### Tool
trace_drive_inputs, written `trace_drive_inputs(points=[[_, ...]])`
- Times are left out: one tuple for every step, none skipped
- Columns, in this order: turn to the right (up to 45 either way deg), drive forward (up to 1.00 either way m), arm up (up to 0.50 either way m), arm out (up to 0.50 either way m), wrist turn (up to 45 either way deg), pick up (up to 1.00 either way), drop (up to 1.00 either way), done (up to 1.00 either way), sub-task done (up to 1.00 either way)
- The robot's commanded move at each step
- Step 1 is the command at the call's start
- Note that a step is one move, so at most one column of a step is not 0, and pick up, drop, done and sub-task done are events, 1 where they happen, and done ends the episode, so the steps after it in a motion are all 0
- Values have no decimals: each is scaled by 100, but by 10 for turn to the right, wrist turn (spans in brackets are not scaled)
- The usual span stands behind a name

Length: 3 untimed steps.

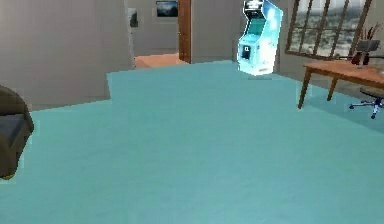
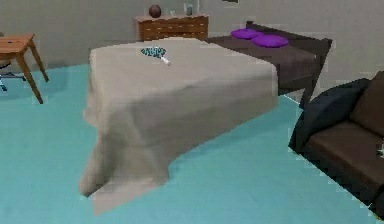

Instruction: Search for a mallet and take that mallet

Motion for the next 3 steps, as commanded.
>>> trace_drive_inputs(points=[[120, 0, 0, 0, 0, 0, 0, 0, 0], [0, 65, 0, 0, 0, 0, 0, 0, 0], [60, 0, 0, 0, 0, 0, 0, 0, 0]])
